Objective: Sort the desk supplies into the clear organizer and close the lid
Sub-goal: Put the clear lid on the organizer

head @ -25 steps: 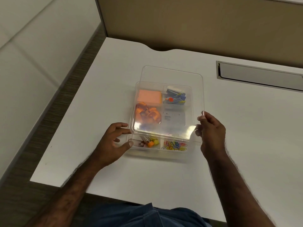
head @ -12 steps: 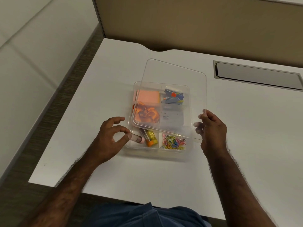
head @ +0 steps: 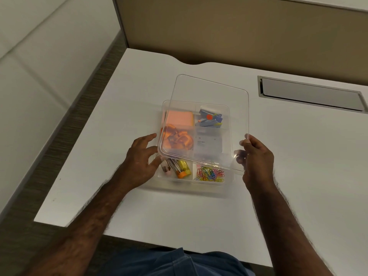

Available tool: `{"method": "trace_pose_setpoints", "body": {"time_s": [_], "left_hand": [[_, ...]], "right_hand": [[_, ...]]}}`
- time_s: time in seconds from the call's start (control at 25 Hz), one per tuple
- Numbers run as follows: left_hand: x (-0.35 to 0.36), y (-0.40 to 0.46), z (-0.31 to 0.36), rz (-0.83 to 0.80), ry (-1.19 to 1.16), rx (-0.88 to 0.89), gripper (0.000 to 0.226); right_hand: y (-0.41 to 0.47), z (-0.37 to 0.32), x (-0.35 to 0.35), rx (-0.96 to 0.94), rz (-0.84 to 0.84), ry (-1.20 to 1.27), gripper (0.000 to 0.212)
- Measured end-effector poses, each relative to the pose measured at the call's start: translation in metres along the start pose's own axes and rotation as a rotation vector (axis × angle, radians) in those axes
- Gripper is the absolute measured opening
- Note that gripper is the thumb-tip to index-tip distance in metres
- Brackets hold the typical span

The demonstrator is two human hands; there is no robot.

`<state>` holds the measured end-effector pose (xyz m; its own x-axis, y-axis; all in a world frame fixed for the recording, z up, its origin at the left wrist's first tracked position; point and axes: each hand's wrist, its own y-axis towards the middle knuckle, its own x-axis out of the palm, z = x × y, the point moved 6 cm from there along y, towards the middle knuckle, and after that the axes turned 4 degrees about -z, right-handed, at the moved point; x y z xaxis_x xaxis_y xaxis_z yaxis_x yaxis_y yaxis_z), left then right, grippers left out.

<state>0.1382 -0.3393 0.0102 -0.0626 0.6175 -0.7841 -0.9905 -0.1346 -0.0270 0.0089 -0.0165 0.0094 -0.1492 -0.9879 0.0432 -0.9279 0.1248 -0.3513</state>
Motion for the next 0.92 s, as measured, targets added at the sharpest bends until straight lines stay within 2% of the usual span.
{"method": "trace_pose_setpoints", "body": {"time_s": [0.16, 0.32, 0.48, 0.56, 0.68, 0.8, 0.92], "left_hand": [[-0.007, -0.001, -0.007, 0.152, -0.251, -0.075, 0.021], [-0.006, -0.005, -0.012, 0.188, -0.360, -0.172, 0.023], [0.009, -0.010, -0.007, 0.209, -0.662, -0.314, 0.028], [0.014, -0.010, -0.005, 0.218, -0.657, -0.330, 0.028], [0.019, -0.006, 0.000, 0.220, -0.523, -0.310, 0.026], [0.024, -0.004, -0.002, 0.225, -0.472, -0.353, 0.042], [0.028, -0.001, -0.003, 0.245, -0.419, -0.352, 0.046]], "right_hand": [[0.000, 0.005, -0.002, 0.004, -0.002, -0.015, 0.028], [-0.002, 0.012, -0.002, 0.007, -0.009, -0.038, 0.027], [-0.010, 0.016, 0.005, -0.034, -0.042, -0.088, 0.022], [-0.014, 0.017, 0.008, -0.072, -0.054, -0.146, 0.027], [-0.018, 0.018, 0.011, -0.113, -0.033, -0.248, 0.032], [-0.022, 0.016, 0.010, -0.170, 0.041, -0.371, 0.032], [-0.022, 0.016, 0.009, -0.226, 0.111, -0.436, 0.029]]}}
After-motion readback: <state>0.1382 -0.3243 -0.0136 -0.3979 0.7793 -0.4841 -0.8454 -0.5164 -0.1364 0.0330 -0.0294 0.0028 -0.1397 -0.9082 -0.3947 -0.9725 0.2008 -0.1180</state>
